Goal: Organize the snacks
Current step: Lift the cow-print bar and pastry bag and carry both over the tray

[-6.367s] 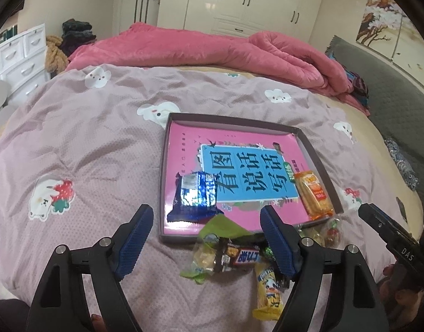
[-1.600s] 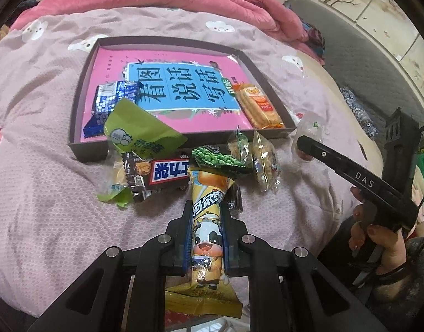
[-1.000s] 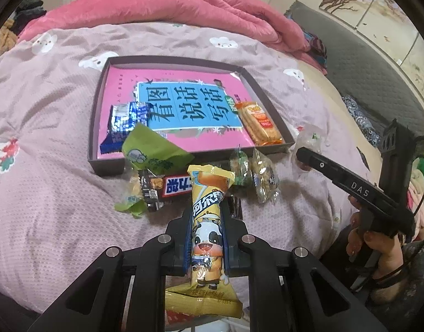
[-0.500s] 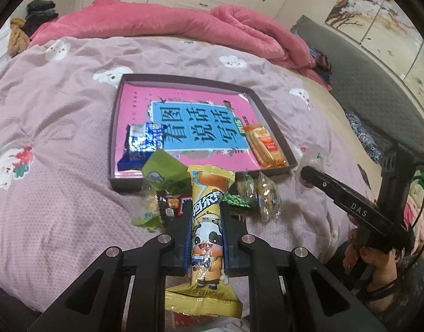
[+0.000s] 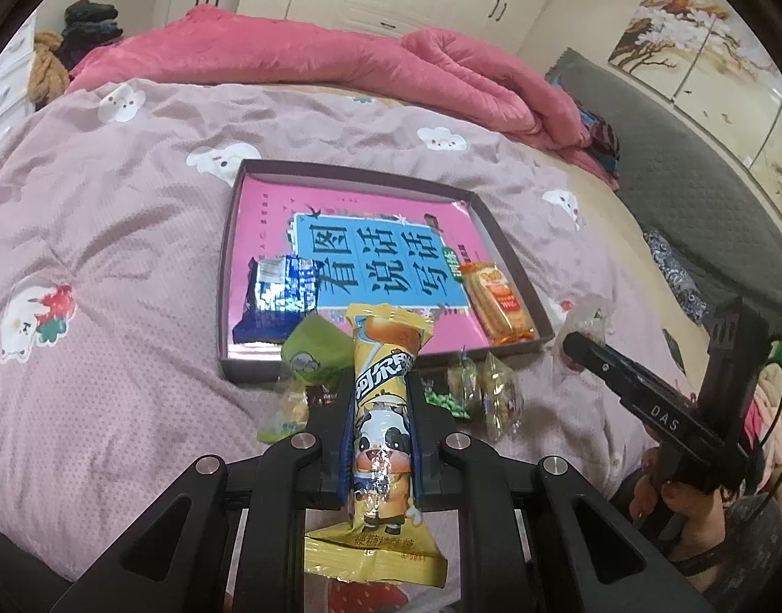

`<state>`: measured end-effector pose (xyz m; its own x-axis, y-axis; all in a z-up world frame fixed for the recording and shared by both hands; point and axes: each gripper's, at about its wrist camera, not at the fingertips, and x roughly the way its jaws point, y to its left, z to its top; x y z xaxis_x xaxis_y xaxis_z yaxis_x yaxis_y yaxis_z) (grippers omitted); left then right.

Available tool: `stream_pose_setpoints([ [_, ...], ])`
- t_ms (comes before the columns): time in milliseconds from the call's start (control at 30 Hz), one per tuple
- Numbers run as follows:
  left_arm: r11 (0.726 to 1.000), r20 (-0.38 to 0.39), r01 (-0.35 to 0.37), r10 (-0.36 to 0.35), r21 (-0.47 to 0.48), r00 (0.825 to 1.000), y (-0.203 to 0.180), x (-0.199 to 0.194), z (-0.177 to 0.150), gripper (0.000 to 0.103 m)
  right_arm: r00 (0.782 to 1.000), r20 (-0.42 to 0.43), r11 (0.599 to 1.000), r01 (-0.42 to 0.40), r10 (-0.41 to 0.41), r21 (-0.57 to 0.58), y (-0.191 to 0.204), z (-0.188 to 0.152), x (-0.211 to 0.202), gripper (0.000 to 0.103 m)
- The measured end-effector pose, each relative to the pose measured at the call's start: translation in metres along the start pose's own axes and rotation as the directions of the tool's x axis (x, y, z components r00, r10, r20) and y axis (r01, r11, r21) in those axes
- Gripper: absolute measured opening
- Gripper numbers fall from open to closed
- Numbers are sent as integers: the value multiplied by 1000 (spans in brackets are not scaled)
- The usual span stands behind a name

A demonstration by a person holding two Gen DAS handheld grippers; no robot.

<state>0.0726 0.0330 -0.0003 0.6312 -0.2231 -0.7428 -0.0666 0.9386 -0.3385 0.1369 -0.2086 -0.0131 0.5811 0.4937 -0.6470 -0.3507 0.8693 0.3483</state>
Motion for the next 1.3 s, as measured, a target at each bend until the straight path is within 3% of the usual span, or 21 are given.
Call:
stream_pose_setpoints([
  [800, 1000, 61, -9, 10, -18, 998, -1, 16, 34, 17, 999, 34, 1000, -16, 16, -9, 4, 17, 9, 37],
  [1300, 1000, 56, 0, 1, -26, 998, -10, 45, 52, 17, 999, 38, 999, -33, 33, -3, 0, 30, 20, 37],
])
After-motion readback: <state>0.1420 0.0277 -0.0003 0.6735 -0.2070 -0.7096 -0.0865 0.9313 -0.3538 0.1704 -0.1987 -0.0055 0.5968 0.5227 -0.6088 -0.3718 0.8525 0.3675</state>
